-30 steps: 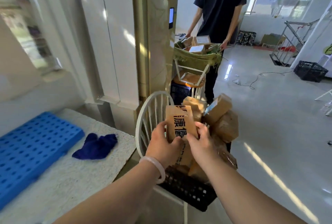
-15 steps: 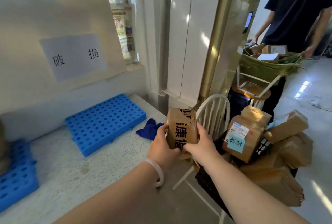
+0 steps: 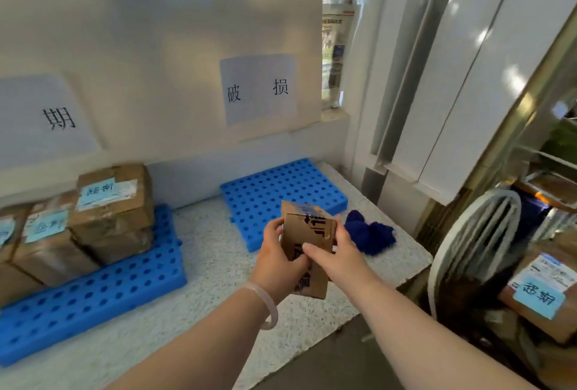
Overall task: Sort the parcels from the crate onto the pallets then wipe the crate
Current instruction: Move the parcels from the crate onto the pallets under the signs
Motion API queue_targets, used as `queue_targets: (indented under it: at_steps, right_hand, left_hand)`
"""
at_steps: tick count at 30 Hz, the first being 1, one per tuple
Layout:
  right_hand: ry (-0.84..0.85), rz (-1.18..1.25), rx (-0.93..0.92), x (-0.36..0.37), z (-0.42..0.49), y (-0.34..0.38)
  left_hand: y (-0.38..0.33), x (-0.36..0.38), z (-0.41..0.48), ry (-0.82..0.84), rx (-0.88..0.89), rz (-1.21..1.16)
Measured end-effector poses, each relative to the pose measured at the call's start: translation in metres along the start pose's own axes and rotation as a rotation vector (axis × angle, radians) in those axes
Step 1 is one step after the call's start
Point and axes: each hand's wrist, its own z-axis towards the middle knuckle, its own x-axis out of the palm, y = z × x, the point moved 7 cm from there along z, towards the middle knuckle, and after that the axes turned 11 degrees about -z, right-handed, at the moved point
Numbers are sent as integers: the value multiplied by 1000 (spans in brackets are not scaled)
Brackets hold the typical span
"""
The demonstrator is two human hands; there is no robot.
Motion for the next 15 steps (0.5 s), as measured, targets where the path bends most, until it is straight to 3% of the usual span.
queue_targets:
  at_steps: [4,9,15]
  right_hand:
    - [7,68,28,45,8,23]
    - [21,109,46,98,21,39]
    - [66,46,-69,146,17,63]
  left_hand:
    - [4,-56,9,-111,18,-66]
    - [20,-114,22,-130,-36,-57]
    - [43,-163,28,-168,-140,-84]
